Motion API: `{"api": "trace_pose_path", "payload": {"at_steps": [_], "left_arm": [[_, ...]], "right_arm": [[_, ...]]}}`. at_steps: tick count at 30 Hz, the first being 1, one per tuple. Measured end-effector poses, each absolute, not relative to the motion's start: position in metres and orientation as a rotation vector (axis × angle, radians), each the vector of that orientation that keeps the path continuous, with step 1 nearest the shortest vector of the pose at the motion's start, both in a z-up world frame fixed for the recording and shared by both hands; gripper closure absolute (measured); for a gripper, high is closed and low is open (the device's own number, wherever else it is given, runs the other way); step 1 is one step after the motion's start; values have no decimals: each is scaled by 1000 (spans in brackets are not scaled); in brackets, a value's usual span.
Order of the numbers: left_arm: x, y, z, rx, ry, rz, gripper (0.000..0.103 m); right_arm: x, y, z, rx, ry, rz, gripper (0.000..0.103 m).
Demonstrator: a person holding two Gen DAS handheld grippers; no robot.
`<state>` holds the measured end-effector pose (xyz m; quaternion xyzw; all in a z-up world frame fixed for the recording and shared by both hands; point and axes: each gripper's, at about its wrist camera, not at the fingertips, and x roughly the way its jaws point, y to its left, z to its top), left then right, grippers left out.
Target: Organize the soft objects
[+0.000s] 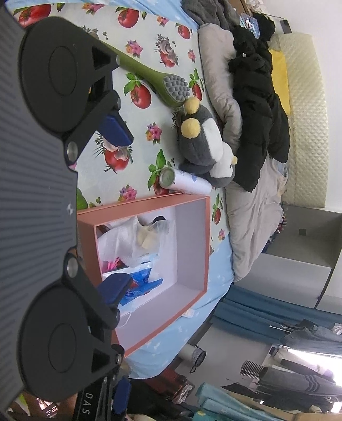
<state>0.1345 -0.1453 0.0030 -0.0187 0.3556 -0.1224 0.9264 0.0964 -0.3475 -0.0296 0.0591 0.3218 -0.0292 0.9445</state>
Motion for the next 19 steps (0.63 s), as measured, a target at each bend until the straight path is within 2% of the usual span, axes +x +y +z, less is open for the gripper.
{"api": "trace_pose_path", "payload": {"at_steps": [19], "left_arm": [[136,-155,4,-21,752,-264,0]], "right_arm": [[96,-347,-27,133,653,-55,13]]}}
